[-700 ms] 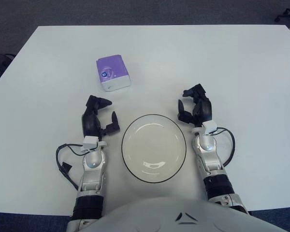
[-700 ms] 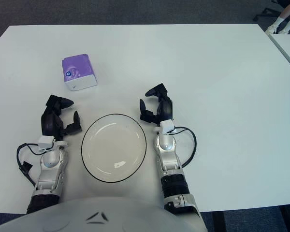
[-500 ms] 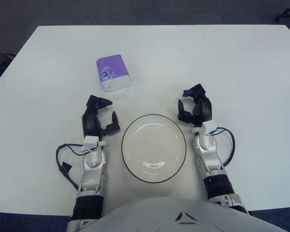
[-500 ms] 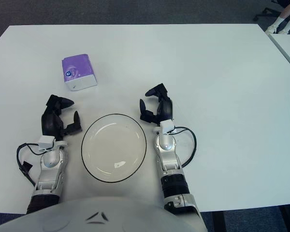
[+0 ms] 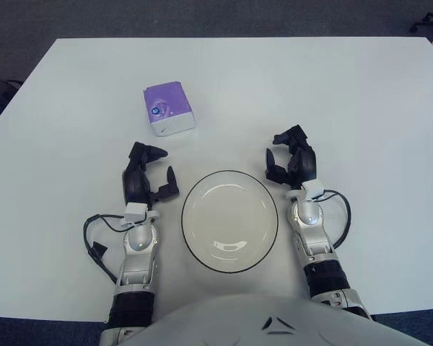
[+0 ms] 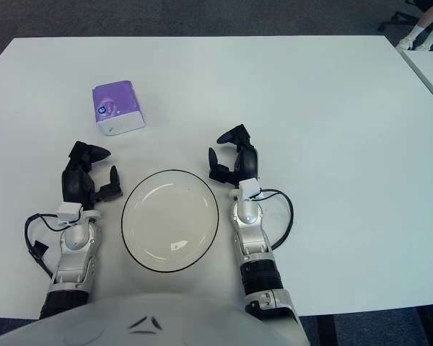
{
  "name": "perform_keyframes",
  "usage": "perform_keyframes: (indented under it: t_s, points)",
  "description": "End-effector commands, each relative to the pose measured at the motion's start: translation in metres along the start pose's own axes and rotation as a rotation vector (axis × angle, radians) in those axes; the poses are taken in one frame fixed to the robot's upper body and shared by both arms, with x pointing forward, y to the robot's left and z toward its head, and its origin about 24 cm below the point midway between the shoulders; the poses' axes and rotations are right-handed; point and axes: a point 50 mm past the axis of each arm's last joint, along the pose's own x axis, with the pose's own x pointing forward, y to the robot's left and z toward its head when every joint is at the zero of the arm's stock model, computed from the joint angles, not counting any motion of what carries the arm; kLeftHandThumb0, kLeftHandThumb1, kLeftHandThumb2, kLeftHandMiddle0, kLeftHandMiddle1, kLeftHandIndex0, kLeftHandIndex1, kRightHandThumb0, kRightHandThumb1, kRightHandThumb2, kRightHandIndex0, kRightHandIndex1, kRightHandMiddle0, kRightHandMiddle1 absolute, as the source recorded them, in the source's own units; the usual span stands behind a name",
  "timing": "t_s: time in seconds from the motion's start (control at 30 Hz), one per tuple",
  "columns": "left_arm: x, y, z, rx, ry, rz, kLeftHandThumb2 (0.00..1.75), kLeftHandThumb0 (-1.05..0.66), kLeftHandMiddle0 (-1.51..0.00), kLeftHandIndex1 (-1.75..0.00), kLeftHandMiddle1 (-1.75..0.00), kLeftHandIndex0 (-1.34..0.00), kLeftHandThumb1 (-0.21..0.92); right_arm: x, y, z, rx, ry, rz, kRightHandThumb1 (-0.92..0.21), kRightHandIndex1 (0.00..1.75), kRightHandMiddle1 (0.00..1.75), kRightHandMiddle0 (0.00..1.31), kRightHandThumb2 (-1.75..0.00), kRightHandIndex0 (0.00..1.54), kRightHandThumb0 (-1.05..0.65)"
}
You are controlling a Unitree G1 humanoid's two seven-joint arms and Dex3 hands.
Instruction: Put the tissue paper into the plate.
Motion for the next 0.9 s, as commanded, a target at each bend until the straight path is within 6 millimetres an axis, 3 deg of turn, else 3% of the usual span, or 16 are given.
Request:
perform_keyframes:
  t_s: [0.0,0.4,0.77,0.87]
  points:
    - [-0.015,0.007,-0.025,0.034,0.142,0.002,1.46,-0.01,-0.72,-1.75,-1.70,-0.47,0.19,-0.036,-0.013,-0.036,-0.080,0.203,-0.005,-0.38,1.41,1.75,0.47,-1.14,0.65,-0.01]
    - [-0.006,0.016,-0.016,0.157,0.068,-0.023,1.45,-0.01,-0.74,-1.75,-1.65,-0.47,0.19,-0.036,-0.011,-0.036,-0.081,0.205,-0.009,-0.37,1.40,1.75,0.47,-1.15,0.66,-0.01]
    - [0.029,0.043,0.032,0.579,-0.227,-0.021,1.46,-0.01,-0.73,-1.75,-1.70,-0.45,0.20,-0.035,-0.008,-0.036,-0.076,0.210,-0.008,-0.37,1.40,1.75,0.47,-1.15,0.66,-0.01]
    - [0.038,0.047,0.047,0.713,-0.328,-0.023,1.54,-0.01,-0.77,-1.75,-1.73,-0.50,0.13,-0.034,-0.007,-0.036,-0.073,0.208,-0.007,-0.37,1.40,1.75,0.46,-1.15,0.67,-0.01]
